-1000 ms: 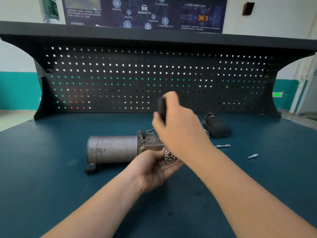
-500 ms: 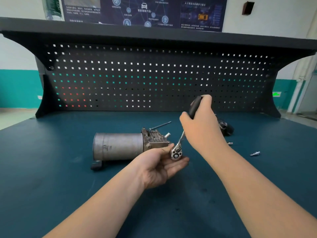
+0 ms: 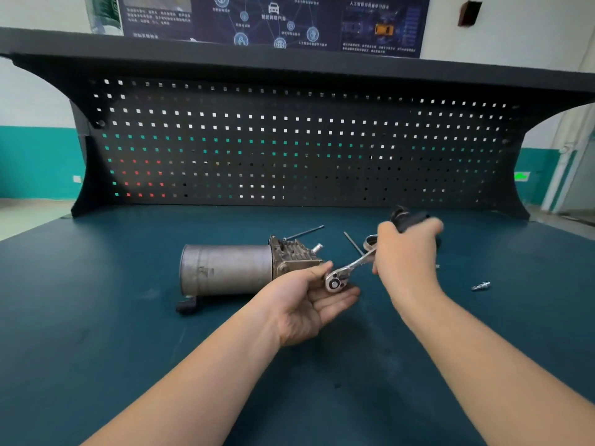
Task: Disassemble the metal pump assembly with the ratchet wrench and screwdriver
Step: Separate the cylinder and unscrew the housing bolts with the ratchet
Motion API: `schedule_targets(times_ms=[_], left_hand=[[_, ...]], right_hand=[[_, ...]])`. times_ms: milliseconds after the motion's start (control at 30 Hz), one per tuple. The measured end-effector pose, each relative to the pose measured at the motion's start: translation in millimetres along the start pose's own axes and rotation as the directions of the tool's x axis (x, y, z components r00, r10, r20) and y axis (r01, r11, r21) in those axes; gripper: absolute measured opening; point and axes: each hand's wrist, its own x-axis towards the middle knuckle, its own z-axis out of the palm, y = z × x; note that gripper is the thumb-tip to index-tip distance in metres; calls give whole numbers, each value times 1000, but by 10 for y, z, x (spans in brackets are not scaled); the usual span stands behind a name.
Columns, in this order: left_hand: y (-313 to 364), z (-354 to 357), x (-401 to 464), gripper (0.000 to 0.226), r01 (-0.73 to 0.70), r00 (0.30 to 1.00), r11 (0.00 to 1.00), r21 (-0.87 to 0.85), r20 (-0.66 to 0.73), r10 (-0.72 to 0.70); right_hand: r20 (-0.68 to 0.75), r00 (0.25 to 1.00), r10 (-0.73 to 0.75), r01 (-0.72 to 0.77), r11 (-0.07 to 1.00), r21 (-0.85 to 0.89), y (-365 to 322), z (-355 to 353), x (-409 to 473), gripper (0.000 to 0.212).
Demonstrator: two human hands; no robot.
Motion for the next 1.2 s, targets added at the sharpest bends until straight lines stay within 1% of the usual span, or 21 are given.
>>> schedule_targets(times_ms=[100,167,233,300,367,400,467,500,533,600,667,733,767,833,867,900,933,1000,1067,1133,1200], left_hand=[[7,-24,4,40,-5,1000,1000,-25,13,6],[6,-25,8,38,-11,1000,999,-44,15,11],[3,-17,19,34,-16,1000,999,-46,14,17],[-6,-17,35,37,-12,1000,999,-34,14,13],[-12,-17,43,32,2,1000,1000,-10,16,-2],[-11,-18,43,29,8,1000,1000,-5,15,-8],[2,-27,46,28,15,1000,1000,2,17,-15],[13,-32,44,28,21,1000,1000,15,21,-21],[20,-38,35,29,34,999,999,31,26,-35],[30,-56,24,29,65,997,996,53,39,-67],[31,-60,29,26,75,996,996,52,49,-78],[20,-64,48,23,66,996,997,46,50,-68],[8,-57,60,21,61,997,997,51,45,-63],[-18,-56,79,18,49,998,997,63,22,-50],[-31,-56,84,17,44,999,996,72,14,-45],[-38,-52,85,17,38,999,996,75,13,-39],[-40,-45,82,18,34,999,997,64,20,-35],[-26,-24,69,21,39,998,999,-3,42,-39],[6,-11,45,23,44,998,997,-68,56,-40],[28,-17,24,28,50,997,996,-78,61,-45],[27,-29,11,32,56,997,998,-33,57,-54]], right_hand=[[142,984,-108,126,985,-121,-36,-41,-3,21],[164,982,-98,109,992,-58,36,-61,-7,22],[70,996,60,-68,992,110,153,-38,-28,17],[5,926,377,-357,873,333,301,-24,-97,15],[-4,874,485,-445,804,395,387,-29,-150,16],[-41,912,408,-371,865,338,354,-31,-149,16],[-78,994,73,-60,985,159,157,1,-113,19],[-24,994,-106,107,993,48,36,29,-95,22],[83,963,-255,260,963,-66,-64,65,-85,24],[322,853,-410,483,854,-192,-182,115,-85,26],[374,800,-470,559,811,-176,-165,117,-75,25],[222,850,-478,501,863,-61,-13,104,-67,22],[92,907,-411,412,911,11,94,94,-76,20],[-105,993,-53,74,975,208,312,95,-112,18],[-135,977,168,-122,946,299,388,94,-115,17],[-148,943,300,-243,919,312,424,95,-104,16],[-165,944,285,-238,937,257,404,94,-87,15],[-118,989,-92,103,990,94,248,99,-54,18],[91,890,-446,452,890,-61,43,164,-43,22],[261,788,-557,605,780,-162,-73,220,-46,24],[278,750,-600,651,743,-155,-60,221,-47,24]])
